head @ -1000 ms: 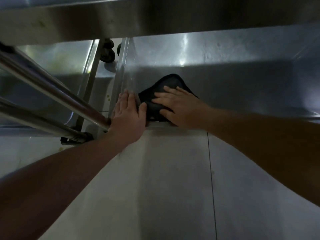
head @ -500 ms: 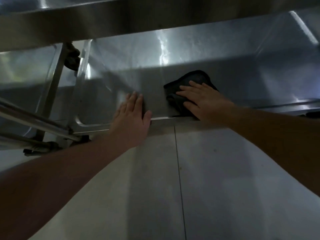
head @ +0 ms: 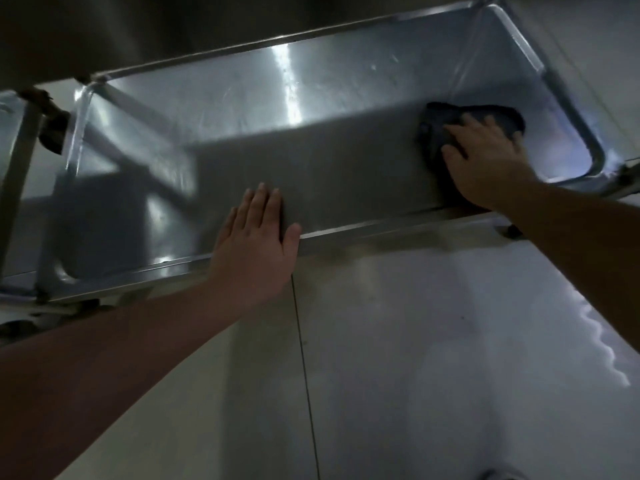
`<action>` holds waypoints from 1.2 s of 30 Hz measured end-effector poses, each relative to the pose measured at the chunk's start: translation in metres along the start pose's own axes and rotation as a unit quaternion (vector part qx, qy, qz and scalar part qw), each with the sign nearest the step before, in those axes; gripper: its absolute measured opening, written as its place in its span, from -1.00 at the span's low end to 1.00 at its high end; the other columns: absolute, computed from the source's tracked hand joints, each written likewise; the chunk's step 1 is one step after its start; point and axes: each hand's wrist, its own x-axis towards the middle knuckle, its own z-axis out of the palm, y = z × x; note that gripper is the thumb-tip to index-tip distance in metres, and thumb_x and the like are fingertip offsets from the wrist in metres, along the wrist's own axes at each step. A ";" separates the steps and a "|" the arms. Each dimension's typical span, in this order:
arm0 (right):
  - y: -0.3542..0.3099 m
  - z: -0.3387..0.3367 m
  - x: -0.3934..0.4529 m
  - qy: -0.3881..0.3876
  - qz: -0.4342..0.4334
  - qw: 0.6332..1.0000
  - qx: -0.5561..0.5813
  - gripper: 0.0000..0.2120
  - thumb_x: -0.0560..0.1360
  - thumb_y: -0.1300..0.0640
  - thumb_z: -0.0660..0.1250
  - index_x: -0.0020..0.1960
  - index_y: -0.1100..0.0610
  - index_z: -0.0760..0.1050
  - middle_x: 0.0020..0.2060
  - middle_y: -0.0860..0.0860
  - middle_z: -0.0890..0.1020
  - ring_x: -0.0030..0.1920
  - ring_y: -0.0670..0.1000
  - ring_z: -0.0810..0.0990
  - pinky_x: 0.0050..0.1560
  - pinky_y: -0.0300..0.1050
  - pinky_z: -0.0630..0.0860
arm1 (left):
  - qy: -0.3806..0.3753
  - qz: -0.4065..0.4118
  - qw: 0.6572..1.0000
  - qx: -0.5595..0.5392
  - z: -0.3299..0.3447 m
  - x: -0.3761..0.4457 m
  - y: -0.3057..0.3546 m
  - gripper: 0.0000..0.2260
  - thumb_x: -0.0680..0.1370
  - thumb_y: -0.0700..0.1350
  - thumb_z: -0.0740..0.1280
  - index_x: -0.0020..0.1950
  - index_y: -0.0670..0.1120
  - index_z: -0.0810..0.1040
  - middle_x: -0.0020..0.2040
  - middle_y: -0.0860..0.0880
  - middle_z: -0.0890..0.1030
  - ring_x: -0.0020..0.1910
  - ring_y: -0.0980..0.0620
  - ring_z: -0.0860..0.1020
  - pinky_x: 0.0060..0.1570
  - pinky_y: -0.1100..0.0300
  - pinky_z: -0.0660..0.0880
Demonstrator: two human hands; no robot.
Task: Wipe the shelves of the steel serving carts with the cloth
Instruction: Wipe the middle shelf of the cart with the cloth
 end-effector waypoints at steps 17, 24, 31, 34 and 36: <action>-0.173 0.035 -0.023 -0.122 -0.269 0.955 -0.017 -0.16 0.49 -0.53 -0.09 0.67 -0.16 0.06 0.67 -0.12 0.03 0.66 -0.04 -0.13 0.62 0.11 -0.19 | -0.029 -0.048 0.996 -0.074 -0.037 -0.002 -0.060 -0.49 0.73 0.01 0.18 0.69 -0.01 0.23 0.71 -0.06 0.17 0.69 -0.06 0.10 0.63 -0.04 0.11; -0.226 0.053 -0.055 -0.158 -0.469 0.861 -0.111 -0.22 0.58 -0.30 0.25 0.67 -0.17 -0.03 0.67 -0.12 0.00 0.66 -0.01 -0.12 0.62 0.05 -0.20 | -0.064 -0.052 0.996 0.015 -0.055 -0.036 -0.112 -0.47 0.71 0.04 0.16 0.68 -0.05 0.25 0.68 -0.09 0.24 0.67 -0.12 0.17 0.57 -0.11 0.18; -0.224 0.016 -0.105 -0.274 -0.409 0.870 -0.024 -0.38 0.66 0.24 0.23 0.63 -0.15 0.18 0.63 -0.13 0.19 0.65 -0.04 0.02 0.58 -0.06 -0.13 | -0.103 -0.027 0.993 0.047 -0.095 -0.093 -0.110 -0.46 0.70 -0.01 0.20 0.67 -0.13 0.26 0.64 -0.15 0.32 0.63 -0.16 0.26 0.54 -0.11 0.23; -0.224 -0.012 -0.140 -0.322 -0.321 0.890 -0.031 -0.49 0.68 0.19 0.20 0.59 -0.09 0.29 0.57 -0.01 0.36 0.55 0.08 0.31 0.56 0.03 0.17 | -0.175 -0.046 0.982 0.050 -0.116 -0.125 -0.091 -0.45 0.70 0.02 0.18 0.69 -0.09 0.21 0.66 -0.12 0.29 0.63 -0.12 0.25 0.55 -0.08 0.23; -0.230 -0.032 -0.169 -0.380 -0.293 0.876 -0.044 -0.57 0.66 0.08 0.27 0.53 0.02 0.41 0.41 0.08 0.52 0.30 0.12 0.52 0.41 0.03 0.40 | -0.224 -0.051 0.972 0.056 -0.134 -0.148 -0.078 -0.45 0.70 0.06 0.14 0.69 -0.04 0.19 0.66 -0.07 0.29 0.62 -0.08 0.26 0.56 -0.06 0.24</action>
